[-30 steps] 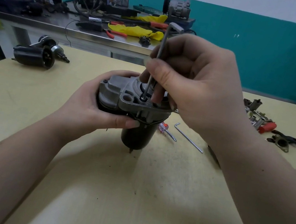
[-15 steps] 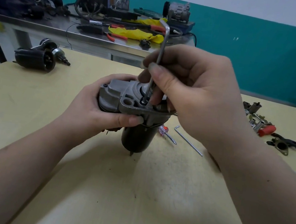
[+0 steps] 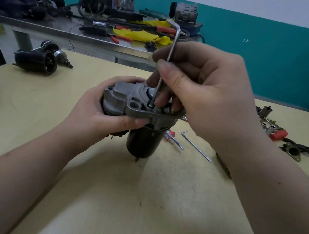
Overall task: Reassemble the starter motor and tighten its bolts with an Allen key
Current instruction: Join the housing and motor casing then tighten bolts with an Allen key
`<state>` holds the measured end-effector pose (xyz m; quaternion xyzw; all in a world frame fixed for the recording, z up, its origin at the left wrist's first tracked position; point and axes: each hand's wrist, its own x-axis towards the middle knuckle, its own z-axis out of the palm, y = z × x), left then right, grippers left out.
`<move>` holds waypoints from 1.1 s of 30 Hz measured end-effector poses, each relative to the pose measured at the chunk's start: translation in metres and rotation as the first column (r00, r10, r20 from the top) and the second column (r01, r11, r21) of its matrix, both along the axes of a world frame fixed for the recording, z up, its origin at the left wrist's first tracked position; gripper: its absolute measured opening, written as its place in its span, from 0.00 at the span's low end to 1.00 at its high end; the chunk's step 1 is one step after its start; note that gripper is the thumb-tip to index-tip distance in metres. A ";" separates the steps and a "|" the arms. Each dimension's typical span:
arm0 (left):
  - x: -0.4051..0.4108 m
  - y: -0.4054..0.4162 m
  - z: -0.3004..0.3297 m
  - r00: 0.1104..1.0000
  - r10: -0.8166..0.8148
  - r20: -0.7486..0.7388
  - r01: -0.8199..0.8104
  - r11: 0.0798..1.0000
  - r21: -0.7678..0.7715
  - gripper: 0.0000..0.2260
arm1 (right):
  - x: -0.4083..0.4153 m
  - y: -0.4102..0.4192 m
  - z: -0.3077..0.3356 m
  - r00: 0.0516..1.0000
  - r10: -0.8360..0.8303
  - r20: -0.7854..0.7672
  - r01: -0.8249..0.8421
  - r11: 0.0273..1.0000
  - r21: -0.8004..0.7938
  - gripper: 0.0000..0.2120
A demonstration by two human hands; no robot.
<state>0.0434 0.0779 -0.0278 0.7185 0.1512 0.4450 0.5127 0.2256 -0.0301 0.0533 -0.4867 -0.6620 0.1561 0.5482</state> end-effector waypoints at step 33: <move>0.003 0.009 -0.010 1.000 0.003 0.022 -0.003 1.000 -0.018 0.40 | 0.005 -0.003 0.007 0.999 0.041 0.004 -0.041 0.999 -0.023 0.02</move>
